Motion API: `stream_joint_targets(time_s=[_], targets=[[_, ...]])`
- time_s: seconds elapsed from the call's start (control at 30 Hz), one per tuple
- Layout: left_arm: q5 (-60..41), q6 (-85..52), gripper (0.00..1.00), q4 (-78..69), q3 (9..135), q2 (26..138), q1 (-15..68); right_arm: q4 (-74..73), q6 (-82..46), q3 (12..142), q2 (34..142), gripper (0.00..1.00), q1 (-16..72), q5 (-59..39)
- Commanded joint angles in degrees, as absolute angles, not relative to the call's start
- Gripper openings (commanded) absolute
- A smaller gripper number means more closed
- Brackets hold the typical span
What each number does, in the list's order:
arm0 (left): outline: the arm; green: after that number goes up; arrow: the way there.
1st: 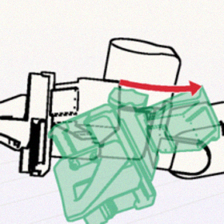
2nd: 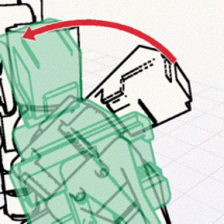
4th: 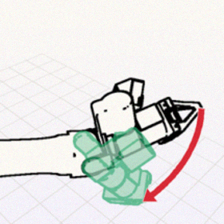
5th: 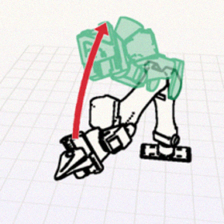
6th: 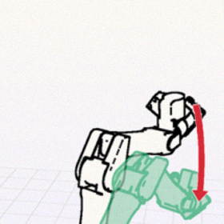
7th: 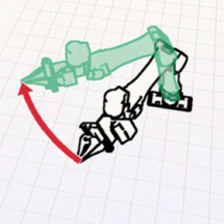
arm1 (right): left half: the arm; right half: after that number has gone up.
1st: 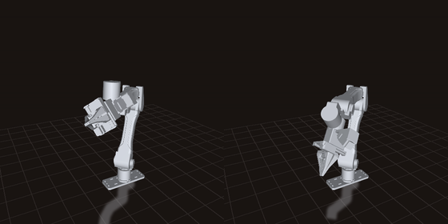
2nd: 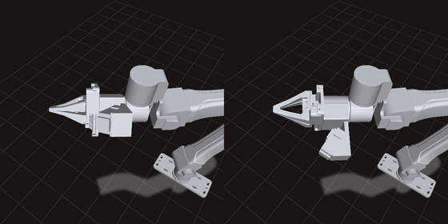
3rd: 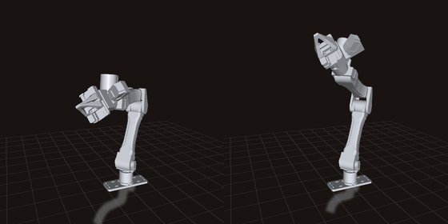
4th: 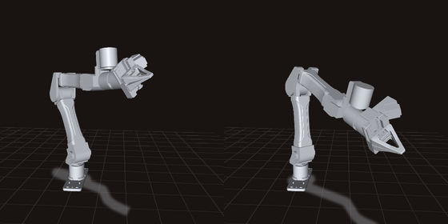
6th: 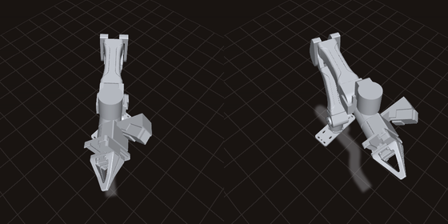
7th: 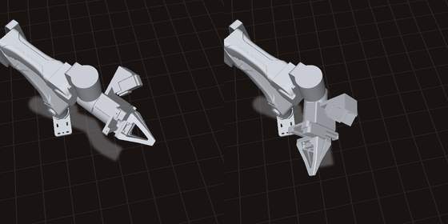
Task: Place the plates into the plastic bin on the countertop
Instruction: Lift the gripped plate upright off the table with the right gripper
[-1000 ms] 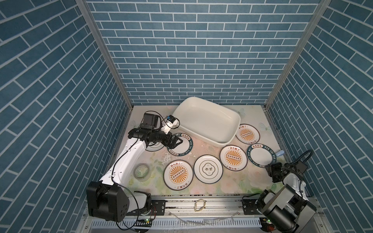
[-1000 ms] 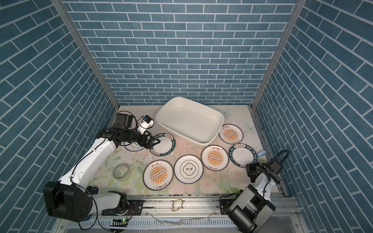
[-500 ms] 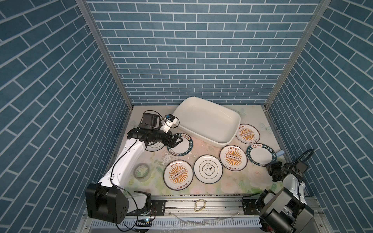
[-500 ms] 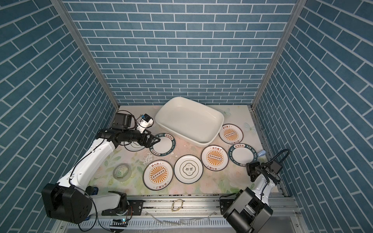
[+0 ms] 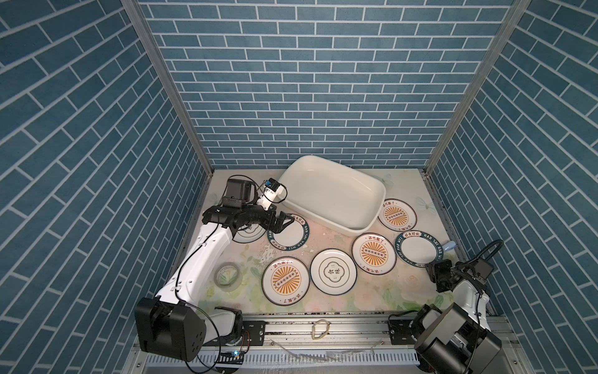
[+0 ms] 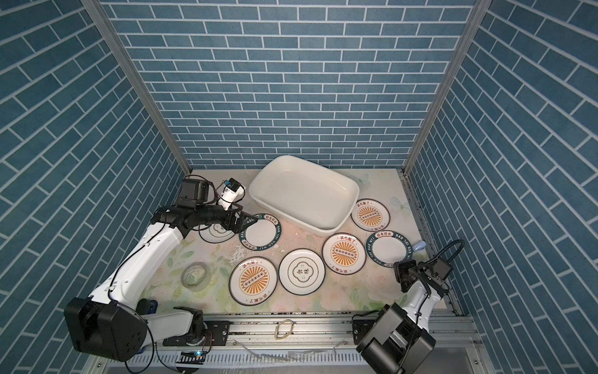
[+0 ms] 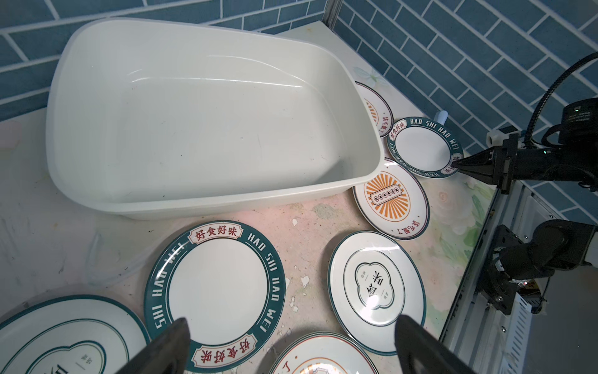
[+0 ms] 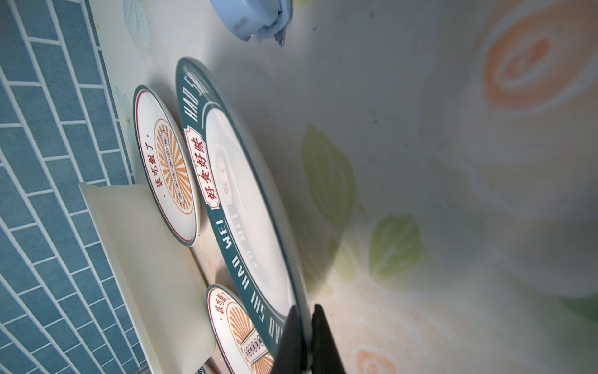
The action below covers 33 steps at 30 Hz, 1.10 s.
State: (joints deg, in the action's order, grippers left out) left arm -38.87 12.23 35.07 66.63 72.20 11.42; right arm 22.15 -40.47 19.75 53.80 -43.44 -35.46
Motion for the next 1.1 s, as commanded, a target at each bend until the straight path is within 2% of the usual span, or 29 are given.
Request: stream_joint_targets(time_s=[0.0,0.63,1.07], targets=[[-40.25,11.54,1.0,33.26,66.24,71.68,11.86,26.58,-38.52,20.02,53.01,0.0,-43.13,-37.2],[-41.61,9.3,0.99,29.8,65.74,72.84,11.86,34.57,-40.56,24.76,45.5,0.0,-43.07,-37.42],[-42.09,9.41,1.0,31.35,67.8,73.14,11.87,38.82,-39.11,29.22,45.47,0.0,-43.12,-38.04]])
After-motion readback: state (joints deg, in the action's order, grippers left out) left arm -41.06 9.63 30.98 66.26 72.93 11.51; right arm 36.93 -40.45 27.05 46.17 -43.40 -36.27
